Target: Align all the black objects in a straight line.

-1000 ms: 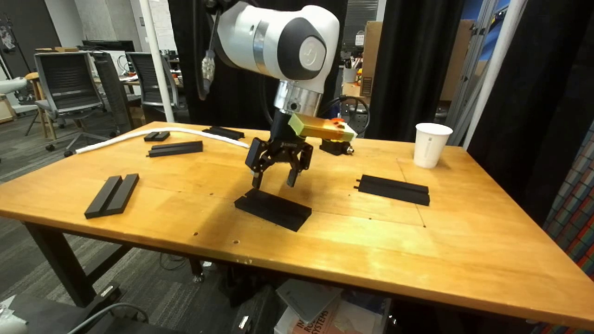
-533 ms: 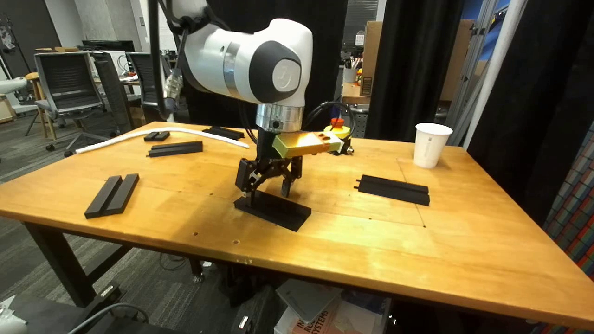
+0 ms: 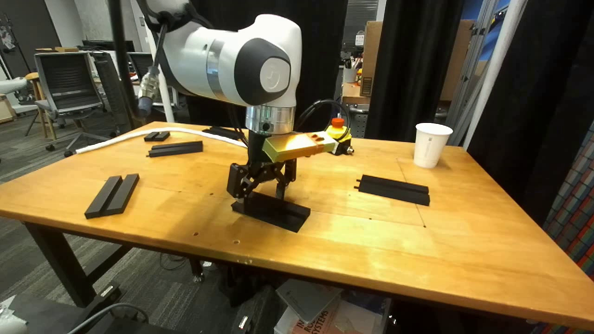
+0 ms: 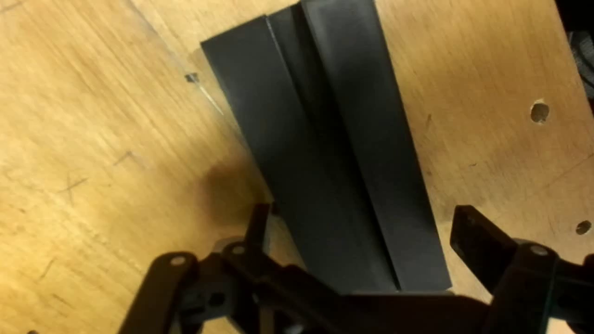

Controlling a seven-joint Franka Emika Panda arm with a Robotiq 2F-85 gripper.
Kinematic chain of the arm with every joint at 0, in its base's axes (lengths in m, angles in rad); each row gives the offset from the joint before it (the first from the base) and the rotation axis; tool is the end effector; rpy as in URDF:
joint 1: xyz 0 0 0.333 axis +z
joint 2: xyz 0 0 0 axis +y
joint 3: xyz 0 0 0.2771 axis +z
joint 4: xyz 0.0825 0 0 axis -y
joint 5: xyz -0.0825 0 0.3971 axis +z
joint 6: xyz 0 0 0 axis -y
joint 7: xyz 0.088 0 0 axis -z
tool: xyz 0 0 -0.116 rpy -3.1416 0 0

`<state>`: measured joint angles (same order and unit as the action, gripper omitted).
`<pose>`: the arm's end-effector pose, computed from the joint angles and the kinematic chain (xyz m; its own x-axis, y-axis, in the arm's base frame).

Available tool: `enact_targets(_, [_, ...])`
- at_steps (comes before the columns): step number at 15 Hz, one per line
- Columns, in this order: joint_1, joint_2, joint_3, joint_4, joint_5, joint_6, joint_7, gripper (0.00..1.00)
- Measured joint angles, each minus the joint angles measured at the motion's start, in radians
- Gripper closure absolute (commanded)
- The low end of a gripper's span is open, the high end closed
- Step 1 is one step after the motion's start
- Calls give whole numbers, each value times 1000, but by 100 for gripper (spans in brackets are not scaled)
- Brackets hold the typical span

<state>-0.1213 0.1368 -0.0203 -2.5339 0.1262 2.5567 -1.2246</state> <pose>0.4427 -0.0647 0.1545 0.5627 0.8266 0.0116 0.8206 -0.5569 -0.1280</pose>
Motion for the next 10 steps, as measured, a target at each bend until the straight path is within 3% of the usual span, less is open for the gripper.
enact_targets(8, [0, -24, 0, -66, -45, 98, -72, 0])
enact_targets(9, [0, -24, 0, -72, -45, 114, -84, 25])
enact_targets(10, [-1, -24, 0, -78, -45, 128, -94, 25])
